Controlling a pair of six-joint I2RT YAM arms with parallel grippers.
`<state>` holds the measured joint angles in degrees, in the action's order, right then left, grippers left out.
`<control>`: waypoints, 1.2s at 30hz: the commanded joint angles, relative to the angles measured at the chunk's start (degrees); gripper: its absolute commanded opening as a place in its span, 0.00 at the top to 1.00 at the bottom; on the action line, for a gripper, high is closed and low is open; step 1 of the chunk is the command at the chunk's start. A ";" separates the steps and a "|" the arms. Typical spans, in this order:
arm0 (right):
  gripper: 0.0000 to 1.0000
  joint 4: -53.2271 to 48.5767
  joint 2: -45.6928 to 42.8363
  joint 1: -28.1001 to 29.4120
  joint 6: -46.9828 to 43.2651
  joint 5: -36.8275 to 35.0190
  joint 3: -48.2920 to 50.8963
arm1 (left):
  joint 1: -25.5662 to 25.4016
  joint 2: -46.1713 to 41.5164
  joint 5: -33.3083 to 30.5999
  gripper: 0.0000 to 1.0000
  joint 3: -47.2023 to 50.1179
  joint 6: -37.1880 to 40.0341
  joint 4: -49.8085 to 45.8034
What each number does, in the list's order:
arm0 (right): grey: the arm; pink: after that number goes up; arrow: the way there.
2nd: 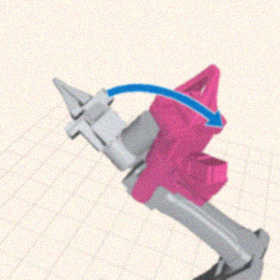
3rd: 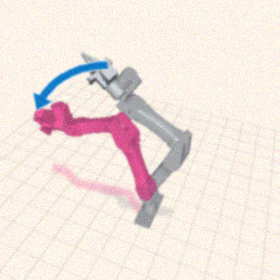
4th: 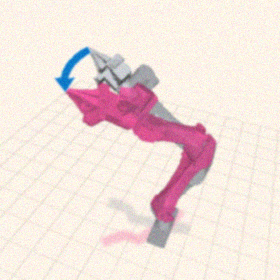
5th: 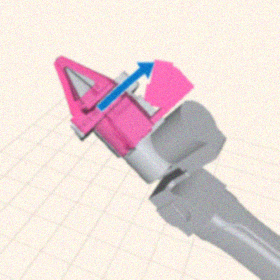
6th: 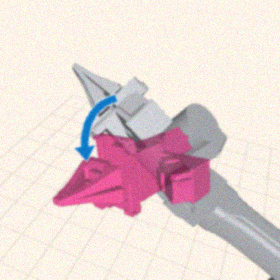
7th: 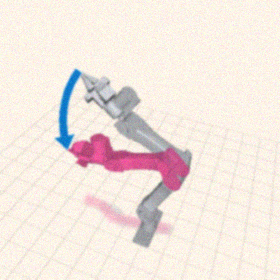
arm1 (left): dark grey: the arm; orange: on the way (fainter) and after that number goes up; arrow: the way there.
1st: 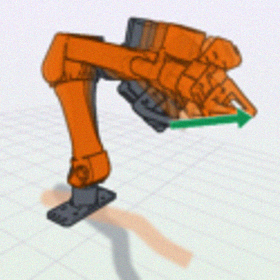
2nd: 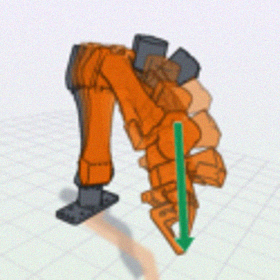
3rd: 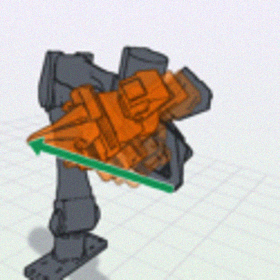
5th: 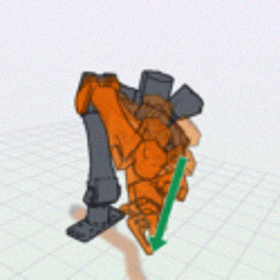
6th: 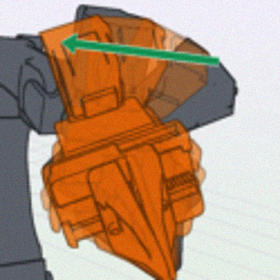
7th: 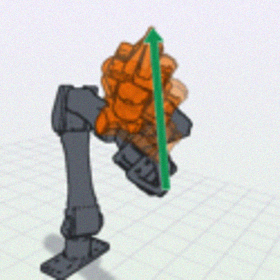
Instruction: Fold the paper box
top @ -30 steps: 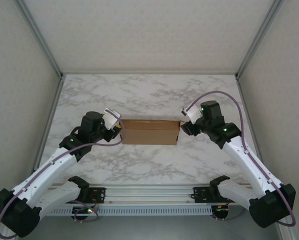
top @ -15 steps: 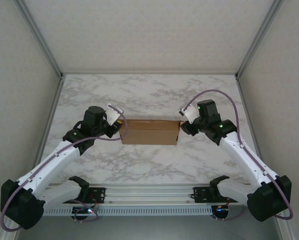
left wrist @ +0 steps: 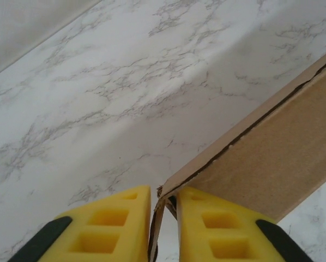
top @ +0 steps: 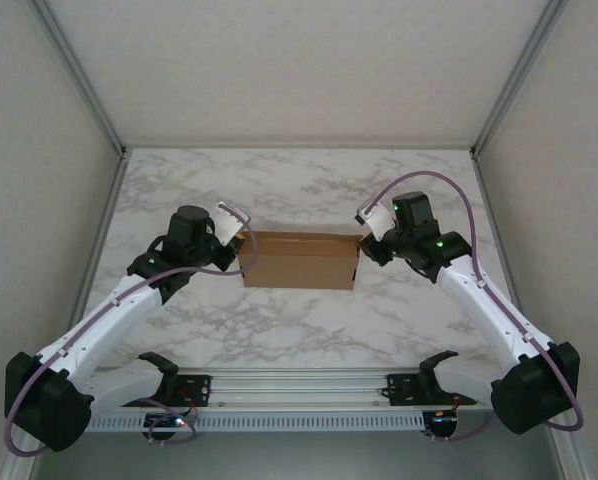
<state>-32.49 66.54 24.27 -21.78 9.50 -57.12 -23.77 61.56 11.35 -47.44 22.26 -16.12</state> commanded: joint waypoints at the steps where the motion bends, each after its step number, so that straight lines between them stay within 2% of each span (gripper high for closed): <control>1: 0.81 -0.66 0.52 0.42 0.94 2.18 -1.52 | 0.63 0.31 3.04 0.83 -1.87 -0.73 0.11; 6: 0.82 -1.12 1.17 0.42 2.66 2.55 -2.32 | 0.58 0.79 5.53 0.91 -2.99 -1.54 -1.15; 11: 0.83 -0.99 2.24 0.40 9.72 2.62 -3.41 | 0.57 1.17 7.80 1.00 -4.43 -3.50 -2.06; 18: 0.90 -4.59 5.89 0.34 17.97 2.22 -7.37 | 0.66 2.97 10.23 1.00 -5.59 -9.78 -1.30; 25: 0.99 -2.72 4.26 0.42 24.15 1.49 -7.26 | 0.58 3.13 12.42 1.00 -5.65 -18.28 0.95; 30: 0.99 -0.36 3.71 0.51 28.20 3.14 -5.76 | 0.54 3.00 12.14 1.00 -5.15 -20.23 0.80; 36: 1.00 -0.62 4.41 0.60 35.61 -0.56 -6.49 | 0.39 1.72 9.78 1.00 -3.55 -25.76 3.36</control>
<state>-35.75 71.68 24.16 8.19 7.64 -62.89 -22.68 64.55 18.28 -51.51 1.15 -16.99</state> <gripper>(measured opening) 0.036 0.055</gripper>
